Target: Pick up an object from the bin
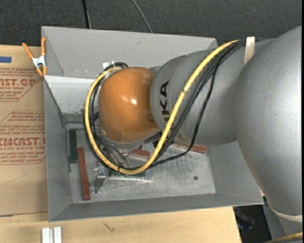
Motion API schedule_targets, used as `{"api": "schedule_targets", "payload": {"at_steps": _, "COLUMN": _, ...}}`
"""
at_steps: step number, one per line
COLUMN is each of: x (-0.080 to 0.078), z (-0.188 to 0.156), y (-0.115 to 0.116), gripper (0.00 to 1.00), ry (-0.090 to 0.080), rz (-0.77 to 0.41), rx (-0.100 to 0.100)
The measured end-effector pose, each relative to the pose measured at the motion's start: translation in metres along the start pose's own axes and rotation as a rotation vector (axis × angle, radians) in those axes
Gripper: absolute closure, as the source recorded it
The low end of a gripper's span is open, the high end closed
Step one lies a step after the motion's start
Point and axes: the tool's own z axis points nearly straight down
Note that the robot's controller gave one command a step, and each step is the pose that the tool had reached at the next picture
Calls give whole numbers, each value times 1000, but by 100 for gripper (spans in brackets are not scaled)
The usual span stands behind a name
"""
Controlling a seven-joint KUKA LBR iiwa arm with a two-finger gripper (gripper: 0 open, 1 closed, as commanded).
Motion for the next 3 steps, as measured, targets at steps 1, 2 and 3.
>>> {"api": "schedule_targets", "payload": {"at_steps": 1, "x": -2, "z": -4, "y": -1, "gripper": 0, "ry": -7, "rz": 3, "rx": -2}}
{"api": "schedule_targets", "payload": {"at_steps": 2, "x": -1, "z": 89, "y": -73, "gripper": 0, "ry": -11, "rz": 67, "rx": -3}}
{"api": "schedule_targets", "payload": {"at_steps": 3, "x": -5, "z": 73, "y": -34, "gripper": 0, "ry": -6, "rz": -223, "rx": 0}}
